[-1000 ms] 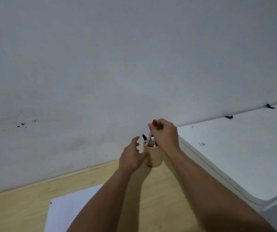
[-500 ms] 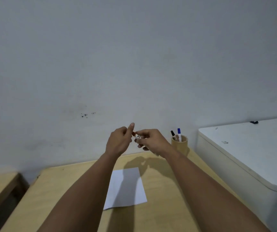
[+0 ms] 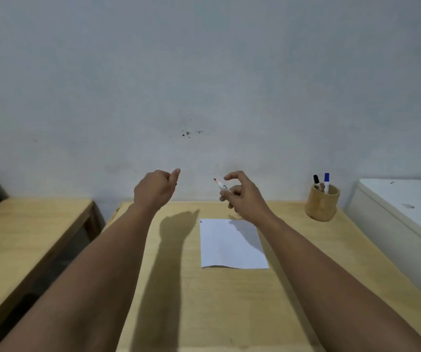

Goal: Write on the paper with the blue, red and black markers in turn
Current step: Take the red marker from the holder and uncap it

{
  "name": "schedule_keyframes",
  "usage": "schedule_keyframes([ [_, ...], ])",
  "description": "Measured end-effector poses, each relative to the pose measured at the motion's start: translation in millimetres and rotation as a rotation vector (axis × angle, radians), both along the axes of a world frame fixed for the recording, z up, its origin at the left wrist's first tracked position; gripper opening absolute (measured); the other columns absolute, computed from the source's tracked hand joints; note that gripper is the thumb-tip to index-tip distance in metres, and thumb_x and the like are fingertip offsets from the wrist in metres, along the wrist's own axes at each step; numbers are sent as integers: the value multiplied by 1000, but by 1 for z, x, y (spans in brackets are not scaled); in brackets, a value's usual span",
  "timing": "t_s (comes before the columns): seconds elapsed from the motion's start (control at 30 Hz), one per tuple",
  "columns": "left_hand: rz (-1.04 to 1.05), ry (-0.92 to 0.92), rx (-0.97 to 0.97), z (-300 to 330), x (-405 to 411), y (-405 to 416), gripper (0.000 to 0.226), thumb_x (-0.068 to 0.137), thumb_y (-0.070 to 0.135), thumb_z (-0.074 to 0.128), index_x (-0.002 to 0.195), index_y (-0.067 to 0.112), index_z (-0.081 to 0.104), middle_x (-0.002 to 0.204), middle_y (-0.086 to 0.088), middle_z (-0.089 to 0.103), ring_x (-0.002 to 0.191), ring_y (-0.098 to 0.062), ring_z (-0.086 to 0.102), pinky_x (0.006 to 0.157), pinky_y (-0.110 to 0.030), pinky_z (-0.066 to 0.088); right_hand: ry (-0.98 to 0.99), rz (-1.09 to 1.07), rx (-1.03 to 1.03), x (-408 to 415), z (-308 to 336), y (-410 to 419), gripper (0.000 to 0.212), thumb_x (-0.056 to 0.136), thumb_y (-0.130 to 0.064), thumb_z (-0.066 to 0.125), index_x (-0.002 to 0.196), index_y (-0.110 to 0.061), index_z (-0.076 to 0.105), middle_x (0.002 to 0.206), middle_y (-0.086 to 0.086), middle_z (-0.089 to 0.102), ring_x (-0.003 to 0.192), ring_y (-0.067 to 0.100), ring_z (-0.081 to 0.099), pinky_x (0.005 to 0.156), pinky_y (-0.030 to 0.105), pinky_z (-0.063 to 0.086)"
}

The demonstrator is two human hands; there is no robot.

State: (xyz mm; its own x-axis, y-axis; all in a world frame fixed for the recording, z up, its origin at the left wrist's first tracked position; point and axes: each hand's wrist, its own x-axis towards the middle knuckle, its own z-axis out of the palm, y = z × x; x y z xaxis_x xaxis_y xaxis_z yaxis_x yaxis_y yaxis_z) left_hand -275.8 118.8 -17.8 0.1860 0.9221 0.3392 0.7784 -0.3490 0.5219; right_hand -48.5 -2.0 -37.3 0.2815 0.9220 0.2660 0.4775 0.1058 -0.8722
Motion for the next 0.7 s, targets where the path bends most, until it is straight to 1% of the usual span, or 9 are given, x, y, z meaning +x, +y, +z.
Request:
schedule_keyframes([
  [0.07, -31, 177, 33, -29, 0, -1, 64, 104, 60, 30, 79, 13, 65, 87, -4, 73, 82, -32, 66, 70, -36, 48, 225, -33, -10, 0, -4, 4, 11, 107, -10, 60, 110, -20, 58, 92, 12, 74, 62, 18, 62, 53, 24, 51],
  [0.13, -75, 324, 22, -60, 8, -2, 55, 105, 58, 29, 83, 16, 57, 89, -5, 69, 82, -31, 62, 69, -36, 44, 505, -39, -14, -2, -8, 11, 9, 109, -8, 58, 108, -15, 63, 94, 14, 70, 61, 20, 66, 53, 26, 56],
  [0.27, -143, 362, -33, -101, 20, -1, 45, 105, 56, 34, 85, 19, 48, 86, 0, 62, 86, -29, 62, 66, -36, 39, 974, -35, -27, 4, -14, 24, 26, 105, -5, 54, 116, -10, 77, 96, 15, 79, 76, 29, 77, 66, 34, 64],
  [0.33, -168, 397, 26, -110, 21, 2, 41, 104, 55, 39, 85, 19, 46, 89, -1, 62, 87, -29, 62, 66, -36, 38, 1126, -24, -6, 9, -20, 30, 29, 101, 0, 54, 113, -10, 79, 97, 15, 81, 78, 30, 79, 69, 35, 63],
  [0.43, -193, 400, 128, -119, 20, 2, 36, 101, 54, 46, 85, 22, 42, 92, -3, 63, 88, -31, 61, 65, -36, 35, 1089, -20, 19, 13, -30, 37, 27, 101, 3, 62, 117, -14, 74, 99, 9, 82, 78, 23, 79, 65, 30, 61],
  [0.5, -198, 371, 130, -122, 18, 2, 38, 99, 56, 49, 85, 22, 41, 90, -2, 63, 87, -30, 61, 65, -35, 35, 1048, -38, 16, 11, -35, 39, 17, 100, -7, 70, 113, -19, 73, 93, 6, 80, 74, 20, 77, 61, 27, 58],
  [0.57, -194, 363, 103, -123, 16, 2, 41, 97, 60, 50, 85, 22, 43, 92, -1, 63, 89, -29, 61, 65, -36, 37, 989, -90, -10, 9, -38, 40, 7, 103, -27, 71, 104, -20, 73, 80, 1, 74, 64, 15, 71, 56, 25, 52],
  [0.63, -184, 318, 39, -121, 14, -1, 45, 93, 65, 52, 88, 21, 46, 94, 1, 61, 91, -27, 59, 67, -36, 39, 912, -148, -33, 5, -40, 41, 28, 106, -42, 63, 100, -18, 76, 69, 0, 69, 54, 13, 64, 53, 25, 46],
  [0.7, -160, 217, 0, -114, 12, -11, 51, 87, 72, 49, 94, 22, 51, 95, 5, 58, 91, -23, 56, 69, -36, 43, 842, -195, -40, 0, -38, 38, 27, 107, -36, 60, 103, -15, 76, 68, 4, 70, 51, 15, 60, 51, 25, 43],
])
